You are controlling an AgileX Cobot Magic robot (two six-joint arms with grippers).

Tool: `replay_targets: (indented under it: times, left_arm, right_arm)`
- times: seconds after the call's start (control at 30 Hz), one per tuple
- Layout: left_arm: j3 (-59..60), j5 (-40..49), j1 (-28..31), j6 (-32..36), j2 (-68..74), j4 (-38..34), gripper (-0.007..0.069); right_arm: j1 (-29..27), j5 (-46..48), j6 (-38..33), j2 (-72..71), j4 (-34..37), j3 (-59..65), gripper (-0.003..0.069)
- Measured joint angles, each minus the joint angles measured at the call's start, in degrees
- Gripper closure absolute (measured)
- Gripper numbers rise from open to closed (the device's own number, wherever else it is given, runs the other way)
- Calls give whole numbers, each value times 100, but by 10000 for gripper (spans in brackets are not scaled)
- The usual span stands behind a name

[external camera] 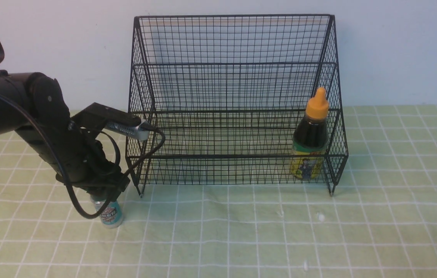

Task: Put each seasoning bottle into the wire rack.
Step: Use the left arm to grab the condiment bottle closest to it, then use the left arm to put the condiment bottle back on the shelf

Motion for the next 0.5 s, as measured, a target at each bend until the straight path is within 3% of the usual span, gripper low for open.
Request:
replay_targets:
  times: [0.3,0.5]
  left_arm:
    - [-1118,1795,0,-7,-888,-15,295]
    - [-1968,2144,0,-33,-1560,-391,295]
  right_arm:
    - [0,0,0,0,0,0,673]
    - [0,0,0,0,0,0,673]
